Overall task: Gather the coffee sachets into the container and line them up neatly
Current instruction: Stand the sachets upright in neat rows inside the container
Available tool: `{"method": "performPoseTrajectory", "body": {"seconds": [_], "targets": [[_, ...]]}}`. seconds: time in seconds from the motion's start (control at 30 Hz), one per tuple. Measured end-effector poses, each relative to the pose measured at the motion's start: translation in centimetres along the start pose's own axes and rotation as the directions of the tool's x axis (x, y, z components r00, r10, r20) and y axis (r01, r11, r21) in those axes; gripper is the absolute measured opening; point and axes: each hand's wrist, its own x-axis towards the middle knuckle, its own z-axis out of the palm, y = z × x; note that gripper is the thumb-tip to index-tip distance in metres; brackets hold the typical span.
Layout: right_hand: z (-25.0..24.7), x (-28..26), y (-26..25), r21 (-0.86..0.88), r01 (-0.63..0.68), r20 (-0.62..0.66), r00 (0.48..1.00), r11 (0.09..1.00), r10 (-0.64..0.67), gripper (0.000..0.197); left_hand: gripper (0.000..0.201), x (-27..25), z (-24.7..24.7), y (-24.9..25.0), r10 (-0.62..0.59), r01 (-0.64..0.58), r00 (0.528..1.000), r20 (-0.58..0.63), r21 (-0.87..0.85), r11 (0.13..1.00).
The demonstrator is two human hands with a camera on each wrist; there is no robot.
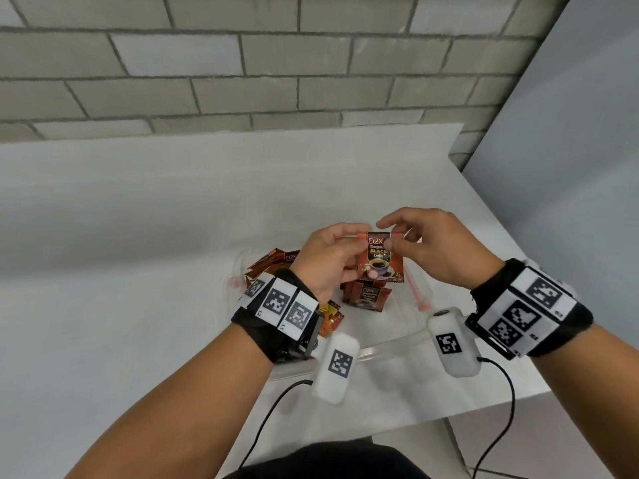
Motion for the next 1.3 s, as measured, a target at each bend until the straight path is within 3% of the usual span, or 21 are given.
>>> {"method": "performPoseTrajectory", "body": {"seconds": [0.07, 0.2, 0.27, 0.33, 0.4, 0.53, 0.73, 0.9, 1.3], "targets": [[0.2, -0.3, 0.6, -0.029, -0.037, 0.111, 0.993, 0.999, 0.04, 0.013, 0.012, 0.4, -0.3, -0.1, -0.096, 0.094, 0.992, -0.081, -0.031, 0.995], [2.0, -0.5, 1.5, -0.171, -0.126, 0.348, 0.92, 0.977, 0.18, 0.012, 0.028, 0.9, -0.6, -0.4, -0.287, 0.279, 0.947, -0.144, -0.069, 0.958], [2.7, -0.2, 1.8, -0.291, -0.072, 0.369, 0.912, 0.954, 0.181, 0.017, 0.041, 1.1, -0.5, -0.7, -0.335, 0.328, 0.931, -0.146, -0.068, 0.942], [3.3, 0.1, 1.9, -0.409, 0.007, 0.403, 0.899, 0.913, 0.173, 0.016, 0.036, 1.2, -0.2, -0.7, -0.361, 0.355, 0.92, -0.152, -0.067, 0.932], [3.9, 0.4, 2.0, -0.493, 0.049, 0.416, 0.89, 0.869, 0.185, 0.007, 0.029, 0.8, 0.0, -0.4, -0.364, 0.357, 0.917, -0.162, -0.07, 0.931], [4.7, 0.9, 2.2, -0.582, 0.115, 0.438, 0.879, 0.805, 0.191, 0.032, 0.033, 0.4, 0.2, -0.2, -0.327, 0.318, 0.927, -0.185, -0.076, 0.945], [5.2, 0.9, 0.9, -0.73, 0.184, 0.439, 0.864, 0.658, 0.246, 0.007, 0.033, 0.4, 0.3, -0.4, -0.42, 0.393, 0.892, -0.167, -0.174, 0.903], [5.8, 1.2, -0.1, -0.78, 0.241, 0.457, 0.849, 0.577, 0.263, 0.017, 0.029, 0.6, 0.4, -0.6, -0.449, 0.411, 0.882, -0.141, -0.234, 0.881], [6.2, 1.2, 0.2, -0.758, 0.277, 0.471, 0.858, 0.59, 0.203, 0.022, 0.025, 1.7, 0.2, -1.4, -0.497, 0.453, 0.864, -0.08, -0.305, 0.838]]}}
